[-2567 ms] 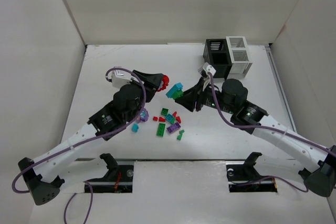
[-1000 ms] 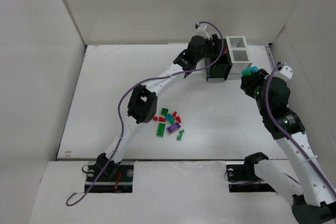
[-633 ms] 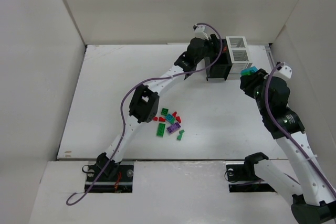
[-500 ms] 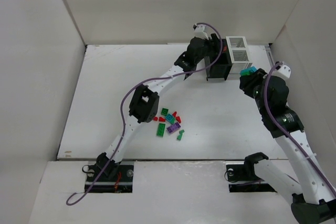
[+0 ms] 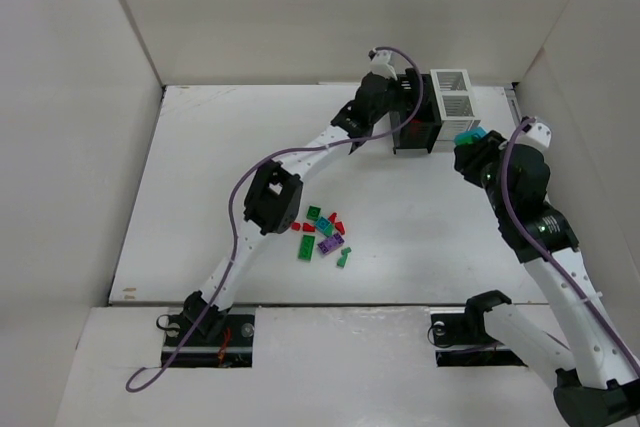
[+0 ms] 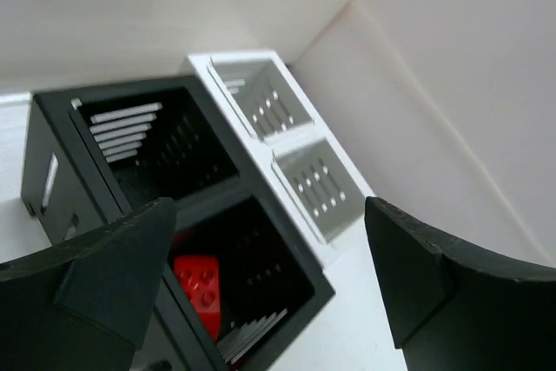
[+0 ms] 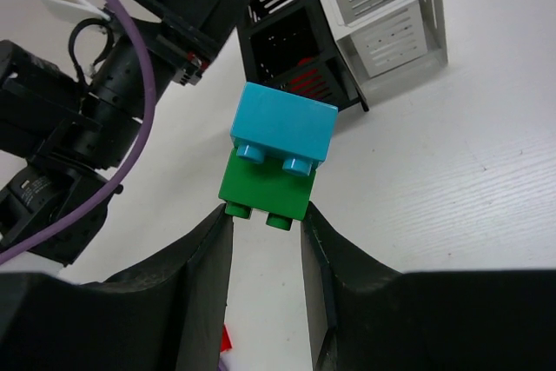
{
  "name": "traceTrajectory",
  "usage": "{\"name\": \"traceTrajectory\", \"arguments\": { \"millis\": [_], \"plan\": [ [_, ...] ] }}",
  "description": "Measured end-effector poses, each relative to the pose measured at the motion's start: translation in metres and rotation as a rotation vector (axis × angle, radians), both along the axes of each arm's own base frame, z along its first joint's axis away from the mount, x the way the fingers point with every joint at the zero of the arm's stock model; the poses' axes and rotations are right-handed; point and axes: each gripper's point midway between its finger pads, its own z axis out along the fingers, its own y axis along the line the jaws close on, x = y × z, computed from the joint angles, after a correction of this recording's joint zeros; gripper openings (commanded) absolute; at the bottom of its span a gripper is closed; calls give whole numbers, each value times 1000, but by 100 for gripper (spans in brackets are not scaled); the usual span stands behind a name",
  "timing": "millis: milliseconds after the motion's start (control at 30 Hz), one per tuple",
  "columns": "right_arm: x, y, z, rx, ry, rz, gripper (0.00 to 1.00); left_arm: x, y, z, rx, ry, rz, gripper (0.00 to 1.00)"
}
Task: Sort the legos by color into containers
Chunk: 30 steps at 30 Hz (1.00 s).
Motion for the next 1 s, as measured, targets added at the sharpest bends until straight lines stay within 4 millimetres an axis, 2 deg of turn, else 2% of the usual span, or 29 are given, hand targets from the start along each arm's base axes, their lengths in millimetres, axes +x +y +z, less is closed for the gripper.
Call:
{"name": "traceTrajectory", "arguments": {
  "millis": [67, 133, 200, 300, 433, 500, 600, 700, 800, 1000],
  "plan": [
    [0, 5, -1, -7, 0, 32, 10, -14, 5, -14, 47, 44, -55, 94],
    [-1, 11, -2, -16, 3, 78, 10, -29, 11, -16, 63, 68, -106, 94],
    [-2, 21, -2, -24, -3, 143, 10, -54, 31, -14, 78, 112, -180, 95],
    [-4, 40, 2, -35, -26, 266, 10, -88, 89, 22, 25, 120, -266, 95],
    [-10, 68, 8, -56, -67, 462, 10, -119, 184, 95, -42, -5, -268, 98],
    [-15, 87, 9, -65, -88, 595, 9, -151, 211, 125, -49, -98, -289, 98],
    [-29, 117, 6, -68, -116, 816, 8, -221, 211, 146, -39, -215, -430, 98],
    [-50, 142, 3, -59, -147, 1050, 8, -278, 207, 140, -23, -270, -556, 99],
    [-69, 157, 4, -42, -178, 1227, 8, -300, 213, 121, -6, -262, -590, 99],
    [-101, 174, 6, -17, -234, 1464, 6, -316, 215, 91, 16, -207, -619, 99]
  ]
}}
